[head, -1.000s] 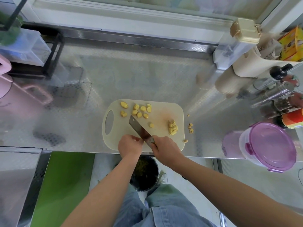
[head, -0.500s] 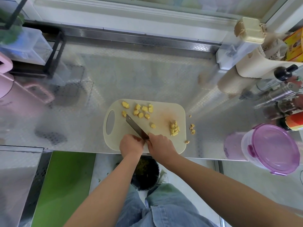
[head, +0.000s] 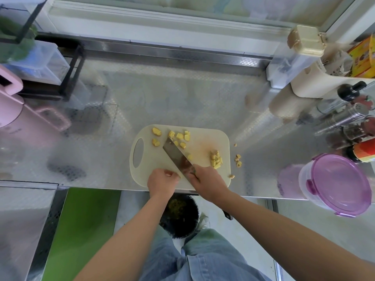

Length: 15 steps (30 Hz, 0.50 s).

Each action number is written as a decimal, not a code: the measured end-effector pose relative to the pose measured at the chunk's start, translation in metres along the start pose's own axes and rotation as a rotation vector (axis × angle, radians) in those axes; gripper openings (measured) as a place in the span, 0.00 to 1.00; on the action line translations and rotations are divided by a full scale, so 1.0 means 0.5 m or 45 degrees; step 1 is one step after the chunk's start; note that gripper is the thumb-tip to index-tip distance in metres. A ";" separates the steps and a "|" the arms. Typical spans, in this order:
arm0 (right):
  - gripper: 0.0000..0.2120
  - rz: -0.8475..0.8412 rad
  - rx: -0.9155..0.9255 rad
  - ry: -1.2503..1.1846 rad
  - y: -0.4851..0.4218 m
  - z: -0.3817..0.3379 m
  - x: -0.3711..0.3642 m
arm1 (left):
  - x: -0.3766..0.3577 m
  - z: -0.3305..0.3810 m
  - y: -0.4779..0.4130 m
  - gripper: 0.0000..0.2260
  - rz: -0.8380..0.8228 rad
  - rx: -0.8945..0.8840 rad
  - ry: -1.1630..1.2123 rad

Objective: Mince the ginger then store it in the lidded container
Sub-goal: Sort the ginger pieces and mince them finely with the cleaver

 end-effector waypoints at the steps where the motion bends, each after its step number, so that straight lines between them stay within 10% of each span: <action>1: 0.14 -0.004 0.024 -0.013 0.003 -0.004 -0.003 | 0.004 -0.005 0.000 0.08 0.022 0.011 0.018; 15: 0.10 0.049 -0.222 -0.056 0.100 0.086 0.041 | -0.014 0.007 0.024 0.07 0.226 -0.187 -0.123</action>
Point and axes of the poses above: each hand's wrist, its own y-axis away from the middle knuckle, its own x-axis out of the back of the hand, z = x × y, the point moved 2 cm from there along -y, towards the middle knuckle, and after that the axes turned 12 degrees about x, right-handed, at the moved point
